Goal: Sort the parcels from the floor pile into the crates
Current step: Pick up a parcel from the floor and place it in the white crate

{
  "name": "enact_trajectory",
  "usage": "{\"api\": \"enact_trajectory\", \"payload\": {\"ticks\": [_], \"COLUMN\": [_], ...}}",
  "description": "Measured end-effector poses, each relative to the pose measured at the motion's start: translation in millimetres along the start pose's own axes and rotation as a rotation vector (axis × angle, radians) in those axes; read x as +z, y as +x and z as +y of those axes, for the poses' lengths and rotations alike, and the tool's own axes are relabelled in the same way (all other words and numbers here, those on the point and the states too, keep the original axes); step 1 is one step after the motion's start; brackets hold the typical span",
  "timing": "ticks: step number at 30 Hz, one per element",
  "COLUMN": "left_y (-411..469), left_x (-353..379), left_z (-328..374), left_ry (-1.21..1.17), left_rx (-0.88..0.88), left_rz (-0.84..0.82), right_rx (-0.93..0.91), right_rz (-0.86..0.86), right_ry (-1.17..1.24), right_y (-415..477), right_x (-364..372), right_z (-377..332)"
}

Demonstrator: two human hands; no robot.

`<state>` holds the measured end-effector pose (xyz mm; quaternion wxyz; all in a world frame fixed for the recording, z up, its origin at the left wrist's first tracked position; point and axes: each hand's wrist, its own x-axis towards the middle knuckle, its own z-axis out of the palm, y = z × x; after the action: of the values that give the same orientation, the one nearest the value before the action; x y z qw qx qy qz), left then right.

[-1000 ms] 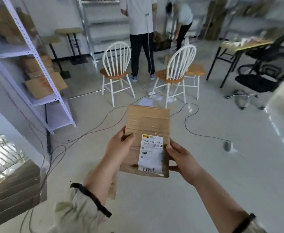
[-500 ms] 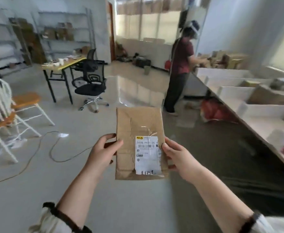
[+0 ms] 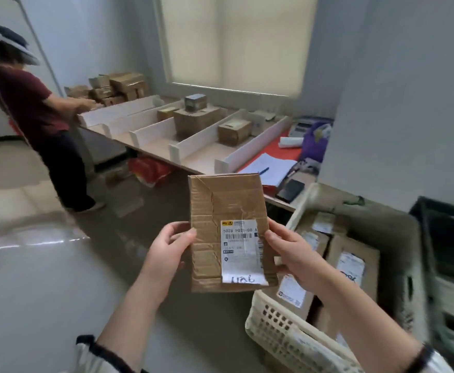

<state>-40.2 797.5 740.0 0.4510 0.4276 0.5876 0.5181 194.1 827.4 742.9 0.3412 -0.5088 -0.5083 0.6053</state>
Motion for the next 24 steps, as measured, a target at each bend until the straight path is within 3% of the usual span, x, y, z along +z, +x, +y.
{"api": "enact_trajectory", "payload": {"ticks": [9,18,24], "left_y": [30.5,-0.9,-39.1], "left_x": [118.4,225.7,300.5], "left_z": [-4.2,-7.4,-14.1], "left_ry": [0.047,0.061,0.01], "left_rx": [-0.005,-0.028,-0.042], "left_rz": [-0.351,-0.534,-0.545], "right_rx": [0.054,0.124,0.138], "right_rz": [0.411,0.555,0.565], "right_ry": [0.091,0.132,0.092], "right_y": [-52.1,-119.2,-159.5], "right_x": [-94.0,-172.8,-242.5], "right_z": [24.0,51.5,57.8]}}
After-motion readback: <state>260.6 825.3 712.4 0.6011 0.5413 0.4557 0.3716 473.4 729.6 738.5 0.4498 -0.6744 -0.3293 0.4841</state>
